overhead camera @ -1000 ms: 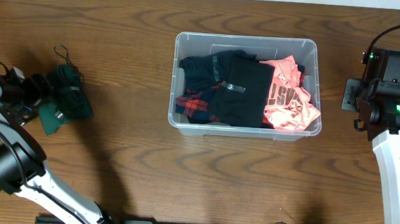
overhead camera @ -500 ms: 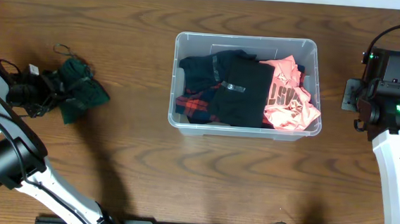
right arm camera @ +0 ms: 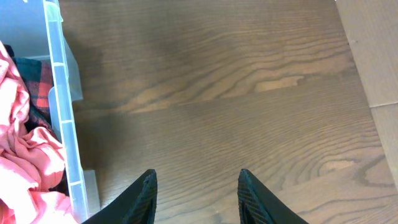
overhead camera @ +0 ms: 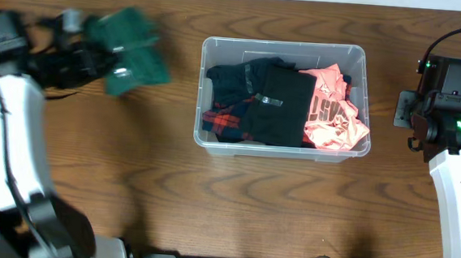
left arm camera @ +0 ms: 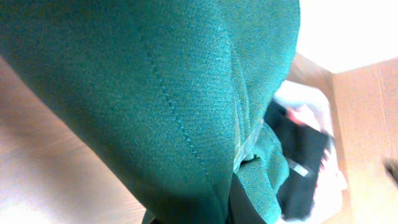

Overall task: Pack container
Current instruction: 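Lower the green garment into the bin's left side and release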

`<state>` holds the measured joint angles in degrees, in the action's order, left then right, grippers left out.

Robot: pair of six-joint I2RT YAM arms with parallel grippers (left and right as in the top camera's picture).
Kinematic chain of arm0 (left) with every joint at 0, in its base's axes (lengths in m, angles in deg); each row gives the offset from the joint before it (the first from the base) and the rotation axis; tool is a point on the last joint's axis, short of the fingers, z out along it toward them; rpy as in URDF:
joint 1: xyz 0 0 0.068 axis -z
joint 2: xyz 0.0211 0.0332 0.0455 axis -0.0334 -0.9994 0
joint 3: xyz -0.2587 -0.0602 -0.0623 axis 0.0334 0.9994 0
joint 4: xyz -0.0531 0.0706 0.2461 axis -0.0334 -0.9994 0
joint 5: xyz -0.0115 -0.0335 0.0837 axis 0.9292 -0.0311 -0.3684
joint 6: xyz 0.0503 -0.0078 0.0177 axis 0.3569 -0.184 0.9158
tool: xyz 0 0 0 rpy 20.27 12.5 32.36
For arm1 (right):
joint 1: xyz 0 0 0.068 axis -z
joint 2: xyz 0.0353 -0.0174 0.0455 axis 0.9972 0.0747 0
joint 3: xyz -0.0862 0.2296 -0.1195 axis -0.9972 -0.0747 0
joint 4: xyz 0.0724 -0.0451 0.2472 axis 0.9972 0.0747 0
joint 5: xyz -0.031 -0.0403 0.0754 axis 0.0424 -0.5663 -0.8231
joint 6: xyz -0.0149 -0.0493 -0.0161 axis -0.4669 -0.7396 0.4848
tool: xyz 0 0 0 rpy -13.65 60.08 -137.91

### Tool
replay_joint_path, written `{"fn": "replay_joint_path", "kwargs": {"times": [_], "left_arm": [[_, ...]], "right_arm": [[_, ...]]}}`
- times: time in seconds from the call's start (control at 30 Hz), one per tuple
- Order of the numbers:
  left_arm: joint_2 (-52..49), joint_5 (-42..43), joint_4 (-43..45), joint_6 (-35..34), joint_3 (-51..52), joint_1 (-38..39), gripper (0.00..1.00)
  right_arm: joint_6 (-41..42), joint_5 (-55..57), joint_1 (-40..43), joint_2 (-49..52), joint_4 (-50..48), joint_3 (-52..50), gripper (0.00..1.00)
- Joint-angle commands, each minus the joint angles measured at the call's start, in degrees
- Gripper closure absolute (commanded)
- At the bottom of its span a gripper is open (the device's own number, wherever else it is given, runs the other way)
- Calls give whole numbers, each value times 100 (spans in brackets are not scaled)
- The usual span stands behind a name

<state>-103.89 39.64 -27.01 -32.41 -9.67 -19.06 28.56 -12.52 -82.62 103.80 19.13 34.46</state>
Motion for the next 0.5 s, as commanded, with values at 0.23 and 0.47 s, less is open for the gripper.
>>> {"fn": "replay_joint_path", "kwargs": {"times": [0.23, 0.47], "left_arm": [[22, -1762, 48, 17, -55, 2966, 94], [-553, -2094, 52, 13, -55, 3501, 94]], "right_arm": [[61, 15, 63, 39, 4, -11, 59], [61, 15, 63, 39, 4, -11, 59]]}}
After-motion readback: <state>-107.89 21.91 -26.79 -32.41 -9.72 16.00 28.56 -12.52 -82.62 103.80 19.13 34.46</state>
